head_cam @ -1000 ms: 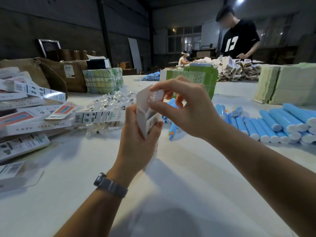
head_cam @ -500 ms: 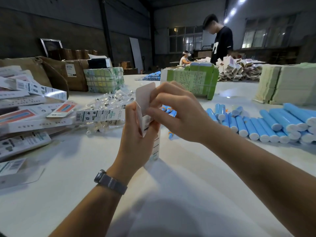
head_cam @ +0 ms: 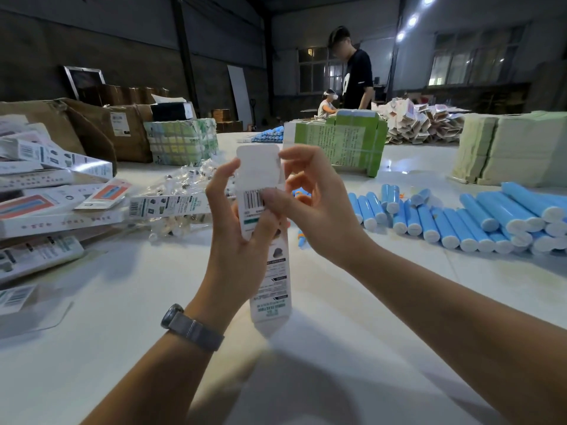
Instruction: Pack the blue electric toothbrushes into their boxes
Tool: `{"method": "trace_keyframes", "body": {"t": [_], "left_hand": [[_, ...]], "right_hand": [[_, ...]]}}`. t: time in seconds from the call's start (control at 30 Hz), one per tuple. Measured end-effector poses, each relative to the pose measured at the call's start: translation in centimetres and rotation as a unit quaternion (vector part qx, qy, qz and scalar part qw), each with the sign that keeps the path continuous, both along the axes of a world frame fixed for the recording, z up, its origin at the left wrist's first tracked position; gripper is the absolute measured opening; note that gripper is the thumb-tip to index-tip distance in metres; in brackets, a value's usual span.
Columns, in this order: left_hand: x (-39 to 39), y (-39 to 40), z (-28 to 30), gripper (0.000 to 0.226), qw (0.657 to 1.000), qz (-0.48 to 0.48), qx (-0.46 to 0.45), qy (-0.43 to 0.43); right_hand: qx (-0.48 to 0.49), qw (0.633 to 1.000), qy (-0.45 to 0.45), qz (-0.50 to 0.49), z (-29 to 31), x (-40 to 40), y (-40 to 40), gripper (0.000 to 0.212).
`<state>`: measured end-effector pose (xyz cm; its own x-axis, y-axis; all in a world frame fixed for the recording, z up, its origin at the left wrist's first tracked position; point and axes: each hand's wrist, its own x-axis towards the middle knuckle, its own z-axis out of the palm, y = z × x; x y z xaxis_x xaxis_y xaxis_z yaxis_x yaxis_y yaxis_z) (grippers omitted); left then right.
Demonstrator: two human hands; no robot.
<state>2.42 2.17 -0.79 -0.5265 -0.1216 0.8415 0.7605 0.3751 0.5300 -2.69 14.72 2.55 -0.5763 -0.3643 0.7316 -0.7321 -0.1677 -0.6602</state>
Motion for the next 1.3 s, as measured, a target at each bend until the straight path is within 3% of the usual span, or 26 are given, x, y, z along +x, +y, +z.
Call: {"method": "trace_keyframes", "body": {"t": [0.17,0.4,0.5,0.63,0.9,1.03,1.17,1.3], "left_hand": [[0.1,0.1,0.1,0.034,0.998,-0.044,0.03,-0.013],[0.5,0.1,0.4,0.014,0.983,-0.146,0.104,-0.046],[0.5,0.0,0.5,0.018,0.973,-0.165,0.145,-0.067],[0.7,0.4,0.6,0.021,0.983,-0.132,0.112,-0.058],[1.1,0.4,0.7,0.031,0.984,-0.113,0.122,-0.071],[0.9,0.5,0.8,0.041,0.984,-0.108,0.12,-0.068],[0.9,0.4,0.8,0.029,0.985,-0.105,0.123,-0.069],[1.0,0.3,0.9,0.024,0.983,-0.123,0.117,-0.072]], "right_hand": [[0.006,1.0,0.013,-0.001,-0.5,-0.1,-0.3,0.005],[-0.007,0.999,0.006,0.047,-0.1,-0.1,0.1,0.006],[-0.006,0.999,0.0,0.054,0.0,-0.1,0.0,0.01],[-0.021,0.999,0.009,0.043,0.4,-0.2,0.2,0.003],[-0.054,0.997,0.003,0.052,0.5,-0.2,0.0,0.058],[-0.023,0.999,0.028,0.022,1.0,-0.2,0.3,0.04],[-0.004,0.999,0.028,0.034,1.2,-0.1,0.5,0.018],[-0.002,0.998,0.011,0.065,1.7,0.0,0.7,0.028]]}}
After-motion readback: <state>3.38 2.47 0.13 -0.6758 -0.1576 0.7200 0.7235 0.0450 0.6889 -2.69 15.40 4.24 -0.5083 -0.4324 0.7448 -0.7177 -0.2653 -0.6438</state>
